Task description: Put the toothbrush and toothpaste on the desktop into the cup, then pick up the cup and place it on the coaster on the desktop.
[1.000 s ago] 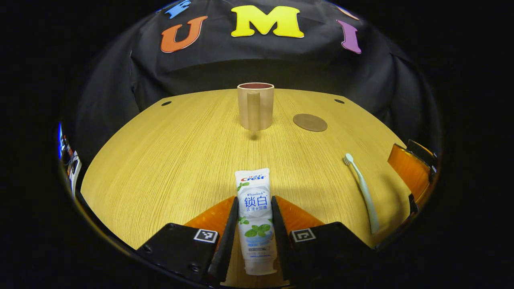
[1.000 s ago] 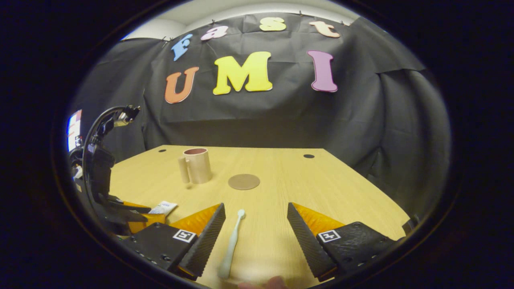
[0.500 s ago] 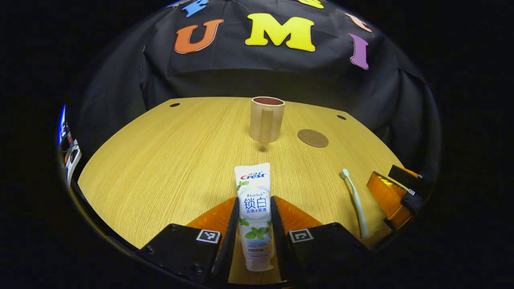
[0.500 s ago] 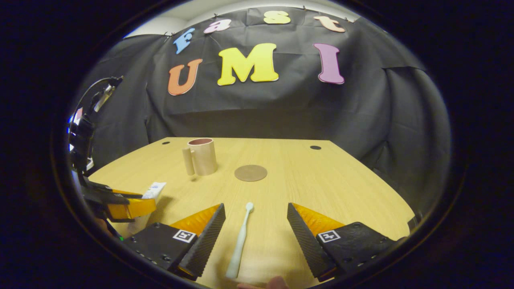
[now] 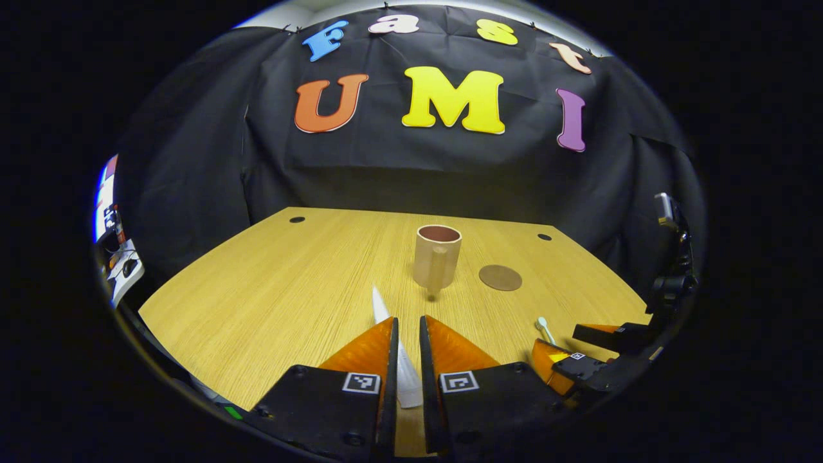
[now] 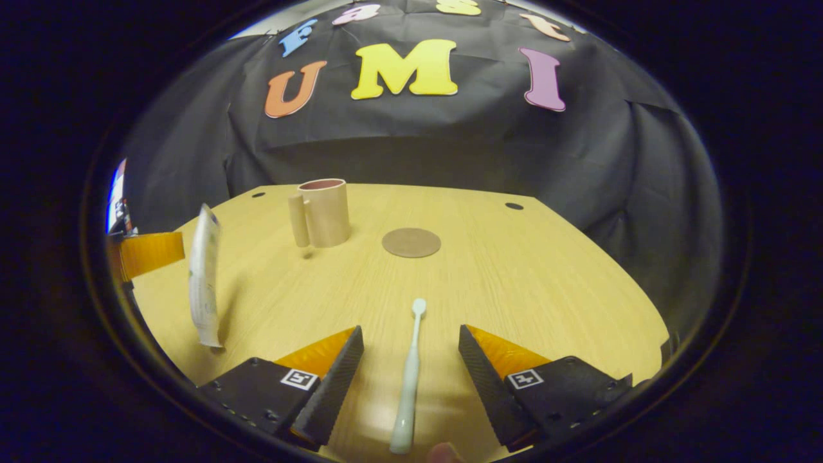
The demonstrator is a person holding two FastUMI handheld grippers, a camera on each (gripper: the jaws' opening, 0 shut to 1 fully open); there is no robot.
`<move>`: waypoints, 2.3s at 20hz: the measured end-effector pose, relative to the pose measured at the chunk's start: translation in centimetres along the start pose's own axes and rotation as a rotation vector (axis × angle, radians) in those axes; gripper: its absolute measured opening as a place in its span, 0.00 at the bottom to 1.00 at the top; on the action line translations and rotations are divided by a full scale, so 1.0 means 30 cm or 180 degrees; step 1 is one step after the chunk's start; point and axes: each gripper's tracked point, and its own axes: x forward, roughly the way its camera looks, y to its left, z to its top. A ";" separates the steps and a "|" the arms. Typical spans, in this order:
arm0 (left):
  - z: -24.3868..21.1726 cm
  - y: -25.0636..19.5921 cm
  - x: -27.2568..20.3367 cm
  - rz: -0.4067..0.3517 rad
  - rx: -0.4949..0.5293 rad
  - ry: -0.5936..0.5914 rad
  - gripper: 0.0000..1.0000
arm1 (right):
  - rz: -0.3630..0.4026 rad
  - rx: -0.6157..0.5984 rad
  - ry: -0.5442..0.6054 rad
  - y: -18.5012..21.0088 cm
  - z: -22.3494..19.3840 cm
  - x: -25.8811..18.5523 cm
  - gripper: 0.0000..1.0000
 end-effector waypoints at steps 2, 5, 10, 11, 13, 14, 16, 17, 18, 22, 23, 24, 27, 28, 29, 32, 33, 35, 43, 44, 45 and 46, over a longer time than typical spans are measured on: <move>-0.009 0.007 0.008 0.0005 -0.0011 0.0037 0.20 | -0.0002 0.0084 0.0130 0.008 -0.023 0.026 0.78; -0.079 0.040 0.024 0.0055 -0.0059 0.0256 0.72 | -0.0030 0.0166 0.0182 0.005 -0.031 0.028 0.74; -0.127 0.108 0.058 0.0278 -0.0410 0.0528 0.99 | -0.0004 0.0176 0.0120 0.010 -0.016 0.010 0.76; -0.135 0.107 0.074 0.0304 -0.0453 0.0614 0.99 | -0.0010 0.0164 0.0092 0.007 -0.007 0.006 0.79; -0.149 0.094 0.095 0.0287 -0.0448 0.0727 0.99 | -0.0012 0.0154 0.0042 -0.002 0.006 -0.005 0.89; -0.154 0.093 0.106 0.0287 -0.0425 0.0771 0.99 | -0.0017 0.0161 0.0019 -0.008 0.013 -0.007 0.90; -0.169 0.103 0.133 0.0329 -0.0367 0.0861 0.99 | -0.0021 0.0199 -0.0021 -0.025 0.028 -0.015 0.92; -0.187 0.113 0.156 0.0357 -0.0347 0.0941 0.99 | -0.0018 0.0227 -0.0035 -0.031 0.032 -0.017 0.93; -0.199 0.119 0.173 0.0381 -0.0348 0.1009 0.99 | -0.0015 0.0255 -0.0045 -0.036 0.037 -0.019 0.93; -0.295 0.152 0.196 0.0464 -0.0312 0.1368 0.93 | -0.0019 0.0320 -0.0104 -0.058 0.054 -0.028 0.93; -0.310 0.158 0.194 0.0497 -0.0279 0.1403 0.90 | -0.0027 0.0336 -0.0104 -0.063 0.055 -0.026 0.93; -0.305 0.168 0.197 0.0534 -0.0209 0.1353 0.86 | -0.0022 0.0356 -0.0099 -0.063 0.052 -0.024 0.92; -0.302 0.178 0.206 0.0574 -0.0170 0.1325 0.76 | -0.0001 0.0339 -0.0075 -0.050 0.046 -0.018 0.93; -0.297 0.180 0.193 0.0609 -0.0198 0.1308 0.62 | 0.0007 0.0327 -0.0075 -0.046 0.043 -0.022 0.93; -0.307 0.183 0.222 0.0596 -0.0207 0.1299 0.55 | 0.0015 0.0315 -0.0079 -0.041 0.044 -0.025 0.93; -0.288 0.164 0.200 0.0469 -0.0335 0.1225 0.48 | 0.0010 0.0286 -0.0076 -0.042 0.040 -0.025 0.92; -0.250 0.136 0.188 0.0375 -0.0391 0.1080 0.46 | 0.0008 0.0285 -0.0067 -0.043 0.035 -0.023 0.93; -0.171 0.112 0.156 0.0316 -0.0258 0.0809 0.43 | 0.0035 0.0260 -0.0030 -0.029 0.025 -0.016 0.93; 0.015 0.057 0.070 0.0156 0.0034 0.0169 0.41 | 0.0042 0.0131 0.0076 0.011 -0.004 0.009 0.93; 0.030 0.052 0.054 0.0136 0.0040 0.0109 0.41 | 0.0013 0.0124 0.0091 0.005 -0.001 0.019 0.93; 0.050 0.052 0.041 0.0135 0.0065 0.0033 0.41 | -0.0021 0.0121 0.0111 -0.001 0.001 0.032 0.93; 0.058 0.055 0.027 0.0139 0.0102 -0.0020 0.41 | -0.0013 0.0150 0.0133 0.005 0.007 0.037 0.93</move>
